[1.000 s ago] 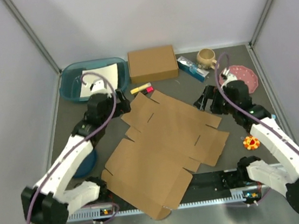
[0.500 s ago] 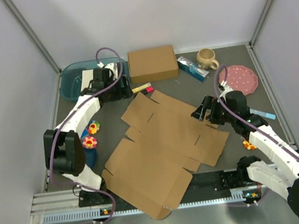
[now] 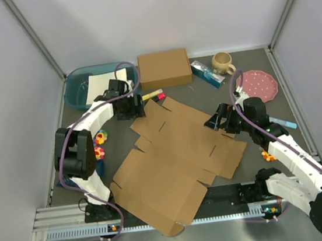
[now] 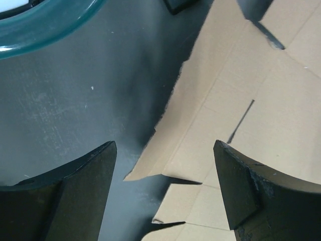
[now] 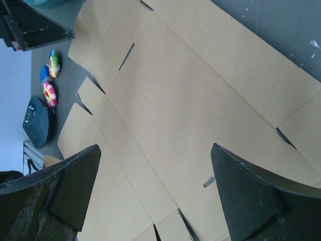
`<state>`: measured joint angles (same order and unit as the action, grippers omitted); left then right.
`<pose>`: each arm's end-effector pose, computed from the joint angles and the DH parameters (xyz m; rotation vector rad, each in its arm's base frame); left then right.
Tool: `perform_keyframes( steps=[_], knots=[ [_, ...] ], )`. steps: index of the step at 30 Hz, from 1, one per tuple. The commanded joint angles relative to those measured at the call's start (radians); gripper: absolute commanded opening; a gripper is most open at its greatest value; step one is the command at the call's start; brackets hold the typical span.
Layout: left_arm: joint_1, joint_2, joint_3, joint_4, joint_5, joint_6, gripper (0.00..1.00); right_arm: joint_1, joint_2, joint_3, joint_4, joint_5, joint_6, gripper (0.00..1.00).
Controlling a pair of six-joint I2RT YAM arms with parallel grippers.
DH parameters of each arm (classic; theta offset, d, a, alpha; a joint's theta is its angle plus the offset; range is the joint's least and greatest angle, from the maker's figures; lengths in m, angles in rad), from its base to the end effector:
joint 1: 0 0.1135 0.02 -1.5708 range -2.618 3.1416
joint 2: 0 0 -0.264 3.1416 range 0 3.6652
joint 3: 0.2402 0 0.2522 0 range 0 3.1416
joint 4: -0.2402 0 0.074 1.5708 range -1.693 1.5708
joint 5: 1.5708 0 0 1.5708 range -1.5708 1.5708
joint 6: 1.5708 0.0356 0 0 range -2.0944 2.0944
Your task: Fold the paper box
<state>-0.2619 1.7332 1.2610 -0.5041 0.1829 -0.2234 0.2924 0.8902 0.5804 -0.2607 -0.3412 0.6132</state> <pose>0.3549 -0.1018 0.2257 0.1220 2.5744 -0.4190 0.1842 0.0679 0.2431 0.1489 2.2344 0.8784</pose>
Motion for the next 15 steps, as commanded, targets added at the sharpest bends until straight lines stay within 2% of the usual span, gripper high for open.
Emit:
perform_keyframes(
  steps=[1,10,13,15],
  knots=[
    [-0.007,0.048,0.012,0.013,-0.045,0.015,0.84,0.005,-0.014,0.035,0.057,-0.019,-0.012,0.92],
    [-0.037,0.103,0.000,0.068,-0.025,-0.014,0.80,0.005,-0.028,0.045,0.037,-0.018,-0.016,0.92],
    [-0.051,0.082,-0.020,0.090,0.006,-0.022,0.65,0.004,-0.028,0.061,0.031,-0.005,-0.021,0.92],
    [-0.059,0.055,-0.046,0.111,0.013,-0.036,0.47,0.007,-0.027,0.075,0.020,0.002,-0.021,0.92]
  ],
)
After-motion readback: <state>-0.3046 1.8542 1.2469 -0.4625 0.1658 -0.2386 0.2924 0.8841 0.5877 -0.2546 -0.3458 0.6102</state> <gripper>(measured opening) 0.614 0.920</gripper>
